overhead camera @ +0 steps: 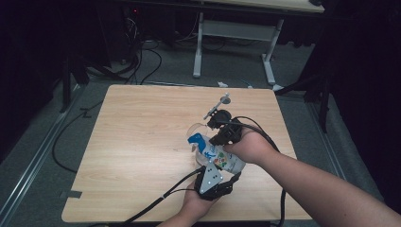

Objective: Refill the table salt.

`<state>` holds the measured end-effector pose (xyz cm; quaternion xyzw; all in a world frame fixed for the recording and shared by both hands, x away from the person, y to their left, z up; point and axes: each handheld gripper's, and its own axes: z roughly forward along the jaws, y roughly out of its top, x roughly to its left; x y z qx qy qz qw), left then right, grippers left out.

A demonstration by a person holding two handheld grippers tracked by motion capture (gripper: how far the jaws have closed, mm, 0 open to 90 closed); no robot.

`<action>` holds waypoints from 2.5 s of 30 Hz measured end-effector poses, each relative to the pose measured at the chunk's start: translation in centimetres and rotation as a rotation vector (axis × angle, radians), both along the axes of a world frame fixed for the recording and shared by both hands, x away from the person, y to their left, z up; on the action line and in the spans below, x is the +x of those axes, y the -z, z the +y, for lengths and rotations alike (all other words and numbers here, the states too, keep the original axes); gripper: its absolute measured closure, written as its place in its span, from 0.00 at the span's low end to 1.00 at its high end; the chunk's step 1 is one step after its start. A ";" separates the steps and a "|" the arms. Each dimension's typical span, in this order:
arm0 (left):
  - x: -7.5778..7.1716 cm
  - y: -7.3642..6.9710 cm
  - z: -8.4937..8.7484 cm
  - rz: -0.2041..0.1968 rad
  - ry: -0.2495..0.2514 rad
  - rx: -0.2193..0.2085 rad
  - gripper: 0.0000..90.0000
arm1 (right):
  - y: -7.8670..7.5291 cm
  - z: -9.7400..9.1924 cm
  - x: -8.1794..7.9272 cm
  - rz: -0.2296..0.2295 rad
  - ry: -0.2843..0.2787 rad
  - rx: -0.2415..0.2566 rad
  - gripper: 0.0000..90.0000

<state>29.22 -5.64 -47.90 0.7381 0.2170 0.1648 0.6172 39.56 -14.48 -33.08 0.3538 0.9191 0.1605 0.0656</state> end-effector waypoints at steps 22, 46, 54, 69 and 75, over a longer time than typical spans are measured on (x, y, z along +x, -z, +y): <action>-0.1 -0.2 -0.2 -0.001 0.002 -0.009 0.58 | 0.1 0.0 -0.1 0.000 -0.001 -0.002 1.00; -0.3 0.0 -0.2 -0.009 0.013 0.008 0.58 | 0.3 -0.2 -0.2 0.004 0.000 -0.003 1.00; -0.4 0.2 -0.1 -0.013 0.020 0.010 0.58 | 0.2 -0.4 -0.4 0.002 -0.003 -0.002 1.00; -0.6 0.7 0.0 -0.012 0.028 0.020 0.59 | 0.2 -0.7 -0.7 0.018 0.008 -0.001 1.00; -0.8 0.9 -0.1 -0.014 0.034 0.026 0.59 | 0.4 -0.9 -0.8 0.021 0.005 -0.001 1.00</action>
